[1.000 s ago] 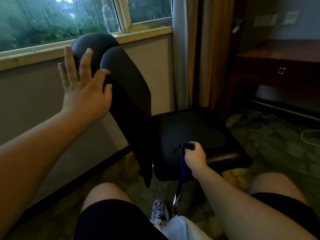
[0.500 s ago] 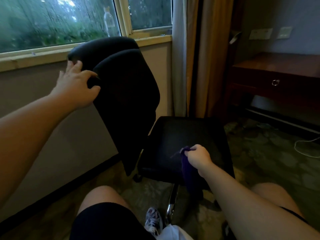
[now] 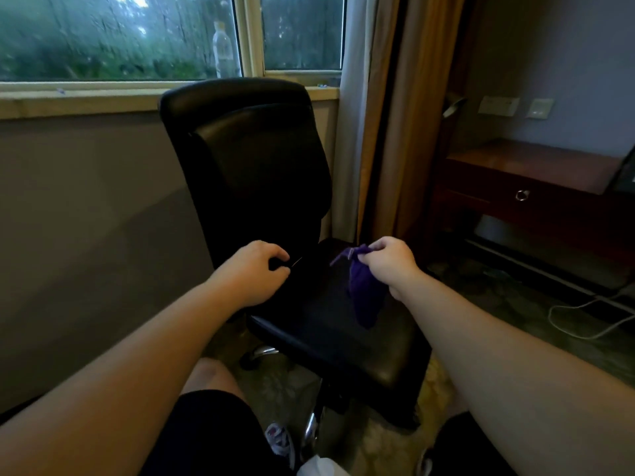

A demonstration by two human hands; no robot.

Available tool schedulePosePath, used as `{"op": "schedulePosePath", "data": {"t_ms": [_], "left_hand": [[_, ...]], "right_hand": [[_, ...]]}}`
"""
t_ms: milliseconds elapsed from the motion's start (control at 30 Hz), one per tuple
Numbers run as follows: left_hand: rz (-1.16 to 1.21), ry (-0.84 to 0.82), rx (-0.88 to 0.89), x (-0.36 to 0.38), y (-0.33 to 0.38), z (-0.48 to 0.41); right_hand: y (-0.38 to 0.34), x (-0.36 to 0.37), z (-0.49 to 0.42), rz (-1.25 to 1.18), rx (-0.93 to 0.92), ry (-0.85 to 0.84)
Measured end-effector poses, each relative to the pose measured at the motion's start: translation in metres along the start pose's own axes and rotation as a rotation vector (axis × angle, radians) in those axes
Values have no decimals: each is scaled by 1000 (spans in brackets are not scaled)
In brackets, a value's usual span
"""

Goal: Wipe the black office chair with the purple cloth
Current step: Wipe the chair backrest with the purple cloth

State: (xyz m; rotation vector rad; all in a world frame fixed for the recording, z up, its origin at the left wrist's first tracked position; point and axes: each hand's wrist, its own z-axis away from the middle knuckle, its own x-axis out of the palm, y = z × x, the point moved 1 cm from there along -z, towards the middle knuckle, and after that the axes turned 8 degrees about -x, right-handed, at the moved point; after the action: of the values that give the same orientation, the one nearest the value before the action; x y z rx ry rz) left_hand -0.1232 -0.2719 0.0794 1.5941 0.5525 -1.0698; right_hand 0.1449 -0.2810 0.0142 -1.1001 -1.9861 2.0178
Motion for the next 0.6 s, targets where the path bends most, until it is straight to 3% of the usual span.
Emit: {"op": "schedulePosePath", "data": {"t_ms": [167, 333, 600], "left_hand": [[33, 16, -6, 11, 18, 5], [56, 9, -28, 19, 25, 3], [32, -17, -56, 39, 49, -29]], "right_hand": [[-23, -18, -20, -48, 40, 132], [-10, -16, -39, 65, 91, 64], [11, -3, -67, -460, 333, 155]]}}
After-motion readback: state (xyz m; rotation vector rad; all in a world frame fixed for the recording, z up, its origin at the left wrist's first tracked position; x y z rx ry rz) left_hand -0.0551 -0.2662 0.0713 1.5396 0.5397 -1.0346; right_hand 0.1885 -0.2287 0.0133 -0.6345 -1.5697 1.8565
